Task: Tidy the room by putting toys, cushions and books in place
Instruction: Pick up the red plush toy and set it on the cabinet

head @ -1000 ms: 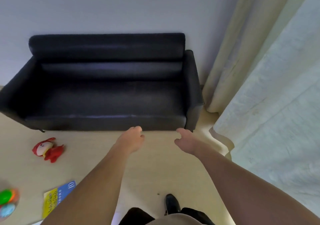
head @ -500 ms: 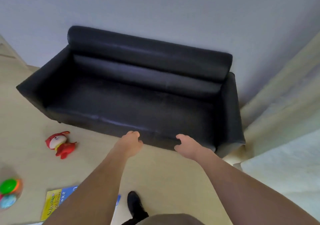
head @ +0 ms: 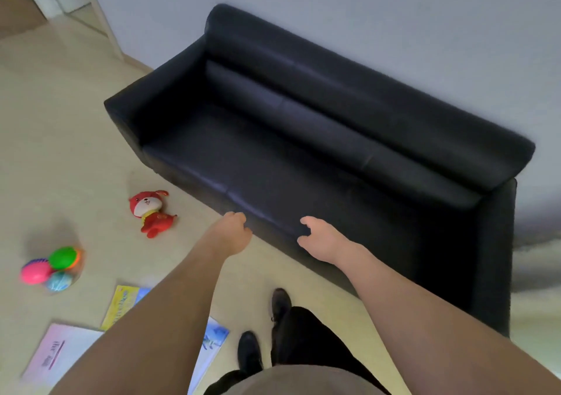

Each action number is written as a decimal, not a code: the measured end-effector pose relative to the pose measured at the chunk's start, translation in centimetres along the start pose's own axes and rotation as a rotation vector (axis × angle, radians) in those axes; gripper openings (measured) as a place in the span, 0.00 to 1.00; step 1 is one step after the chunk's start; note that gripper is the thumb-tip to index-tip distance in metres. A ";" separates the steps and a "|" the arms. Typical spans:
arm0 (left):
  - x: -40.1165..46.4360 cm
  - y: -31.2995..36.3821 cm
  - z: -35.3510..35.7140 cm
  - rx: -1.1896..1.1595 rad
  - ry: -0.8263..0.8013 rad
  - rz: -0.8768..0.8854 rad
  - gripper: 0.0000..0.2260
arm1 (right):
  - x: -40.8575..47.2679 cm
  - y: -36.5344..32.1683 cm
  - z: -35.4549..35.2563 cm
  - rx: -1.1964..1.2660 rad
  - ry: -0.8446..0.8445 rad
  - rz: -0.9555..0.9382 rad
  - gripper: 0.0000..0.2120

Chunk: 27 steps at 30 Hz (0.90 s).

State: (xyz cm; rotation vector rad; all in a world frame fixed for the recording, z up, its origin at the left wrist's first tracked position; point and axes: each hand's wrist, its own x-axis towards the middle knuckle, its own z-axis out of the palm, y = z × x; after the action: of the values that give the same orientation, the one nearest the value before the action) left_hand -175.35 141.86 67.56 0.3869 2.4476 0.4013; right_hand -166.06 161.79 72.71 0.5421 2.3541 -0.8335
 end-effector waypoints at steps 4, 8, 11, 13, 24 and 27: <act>3.6 -1.8 -1.6 -0.015 -0.035 -0.051 0.19 | 5.9 -2.4 -1.1 -0.038 -0.084 0.002 0.28; 7.5 -4.9 -5.2 -0.058 -0.005 -0.168 0.21 | 12.4 -6.7 -2.8 -0.099 -0.153 -0.061 0.28; 9.8 -8.0 -7.9 -0.125 0.033 -0.276 0.21 | 17.3 -11.4 -3.4 -0.140 -0.228 -0.131 0.28; 10.7 -10.2 -9.4 -0.184 0.047 -0.338 0.21 | 20.0 -14.8 -3.1 -0.184 -0.279 -0.176 0.27; 15.0 -28.1 -12.1 -0.426 0.001 -0.584 0.21 | 32.3 -32.4 5.9 -0.362 -0.476 -0.260 0.28; 18.2 -34.2 -11.2 -0.472 -0.031 -0.636 0.21 | 36.9 -36.2 10.1 -0.384 -0.517 -0.250 0.28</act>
State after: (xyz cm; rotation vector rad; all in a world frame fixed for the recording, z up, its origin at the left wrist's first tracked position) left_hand -202.24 115.25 53.70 -0.5645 2.1966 0.6503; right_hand -209.40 135.45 58.44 -0.1228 2.0360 -0.5208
